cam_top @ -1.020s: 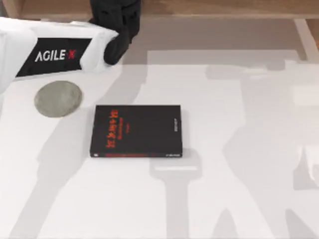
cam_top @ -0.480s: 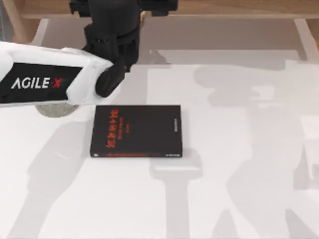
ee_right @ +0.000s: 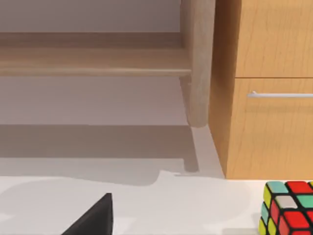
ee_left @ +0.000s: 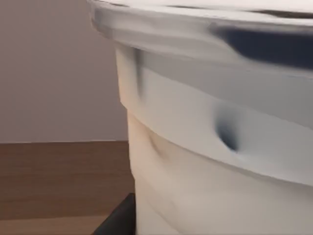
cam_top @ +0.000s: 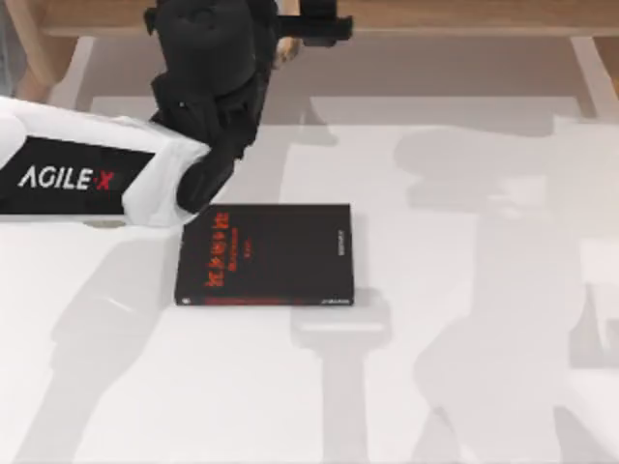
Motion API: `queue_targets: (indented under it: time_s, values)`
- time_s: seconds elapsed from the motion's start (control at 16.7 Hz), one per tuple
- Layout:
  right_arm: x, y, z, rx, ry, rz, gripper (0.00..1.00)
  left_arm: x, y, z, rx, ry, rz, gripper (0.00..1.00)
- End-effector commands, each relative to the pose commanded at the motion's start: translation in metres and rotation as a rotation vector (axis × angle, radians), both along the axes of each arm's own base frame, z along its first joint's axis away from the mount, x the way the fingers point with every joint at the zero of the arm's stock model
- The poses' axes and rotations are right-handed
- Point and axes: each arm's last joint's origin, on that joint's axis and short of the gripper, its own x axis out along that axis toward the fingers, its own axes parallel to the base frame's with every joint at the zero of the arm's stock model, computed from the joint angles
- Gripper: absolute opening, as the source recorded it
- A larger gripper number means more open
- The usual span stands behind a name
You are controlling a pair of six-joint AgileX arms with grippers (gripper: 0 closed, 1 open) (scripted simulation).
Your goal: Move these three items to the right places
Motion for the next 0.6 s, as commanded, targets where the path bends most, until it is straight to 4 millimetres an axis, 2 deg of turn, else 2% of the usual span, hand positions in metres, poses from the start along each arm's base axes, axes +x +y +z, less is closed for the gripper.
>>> queue_targets:
  time_s: [0.24,0.6]
  values:
    - [0.0,0.0,0.0,0.0,0.0,0.0,1.0,-0.01,0.028,-0.031,0.003,-0.015,-0.094,0.0]
    - [0.0,0.0,0.0,0.0,0.0,0.0,1.0,-0.021,0.123,-0.086,0.031,0.023,0.019,0.0]
